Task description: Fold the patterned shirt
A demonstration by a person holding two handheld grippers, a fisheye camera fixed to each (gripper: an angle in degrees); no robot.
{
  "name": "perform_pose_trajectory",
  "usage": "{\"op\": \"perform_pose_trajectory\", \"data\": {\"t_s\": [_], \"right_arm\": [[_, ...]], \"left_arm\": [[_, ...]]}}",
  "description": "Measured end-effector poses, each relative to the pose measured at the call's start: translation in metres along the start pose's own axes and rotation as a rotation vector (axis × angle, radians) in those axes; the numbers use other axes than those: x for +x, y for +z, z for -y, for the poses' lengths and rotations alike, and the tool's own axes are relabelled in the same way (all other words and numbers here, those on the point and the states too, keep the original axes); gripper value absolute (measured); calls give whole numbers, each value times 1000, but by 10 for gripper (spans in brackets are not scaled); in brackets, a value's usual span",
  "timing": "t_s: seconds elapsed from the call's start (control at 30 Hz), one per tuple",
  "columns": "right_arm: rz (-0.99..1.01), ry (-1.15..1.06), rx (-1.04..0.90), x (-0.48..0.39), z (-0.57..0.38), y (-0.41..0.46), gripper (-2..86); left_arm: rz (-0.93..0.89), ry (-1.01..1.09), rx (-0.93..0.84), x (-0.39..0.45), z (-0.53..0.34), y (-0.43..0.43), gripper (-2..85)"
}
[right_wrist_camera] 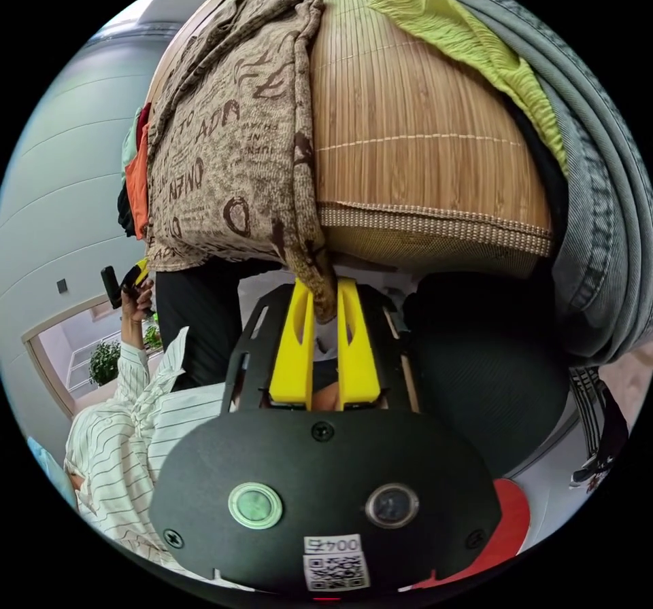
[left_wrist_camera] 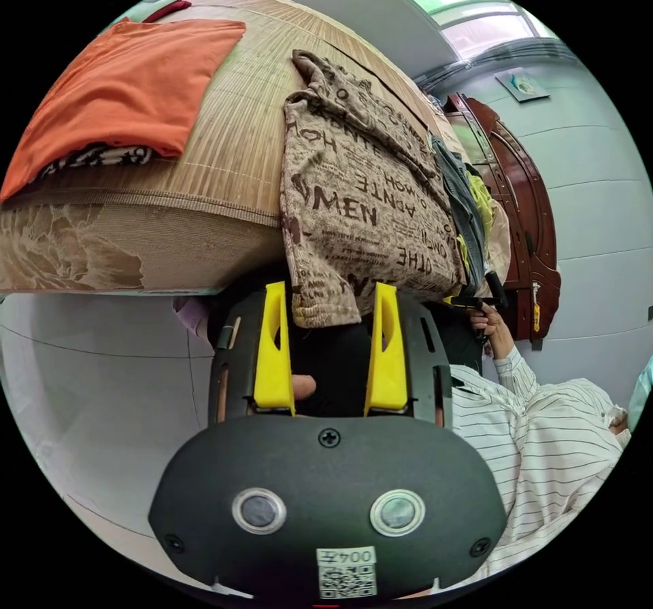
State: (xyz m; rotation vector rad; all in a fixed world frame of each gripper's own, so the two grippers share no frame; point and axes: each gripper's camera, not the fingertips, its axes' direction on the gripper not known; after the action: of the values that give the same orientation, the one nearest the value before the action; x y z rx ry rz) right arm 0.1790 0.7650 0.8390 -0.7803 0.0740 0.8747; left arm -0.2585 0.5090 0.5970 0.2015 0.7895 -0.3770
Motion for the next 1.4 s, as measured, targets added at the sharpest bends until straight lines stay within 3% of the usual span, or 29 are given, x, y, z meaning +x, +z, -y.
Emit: {"op": "perform_pose_trajectory", "data": {"t_s": [0.2,0.43,0.7,0.9,1.07,1.4], "right_arm": [[-43,-55,32,1,-26,-10,29],[119,-116,183,18,-69,-52,23],[221,-136,219,34,-130,-60,21],[521,-35,337,66,-176,-57,28],[753,30,513,57,-154,-76,33],[759,225,545,18,-3,-106,35]], "left_arm": [[-136,-39,46,-26,-8,-31,48],[-230,-15,74,-46,-28,-74,33],[-366,-10,85,-70,-71,-107,35],[-647,-106,226,-104,-96,-125,39],[-780,-265,358,-114,-54,-131,39],[-755,-520,387,-140,139,-98,35]]}}
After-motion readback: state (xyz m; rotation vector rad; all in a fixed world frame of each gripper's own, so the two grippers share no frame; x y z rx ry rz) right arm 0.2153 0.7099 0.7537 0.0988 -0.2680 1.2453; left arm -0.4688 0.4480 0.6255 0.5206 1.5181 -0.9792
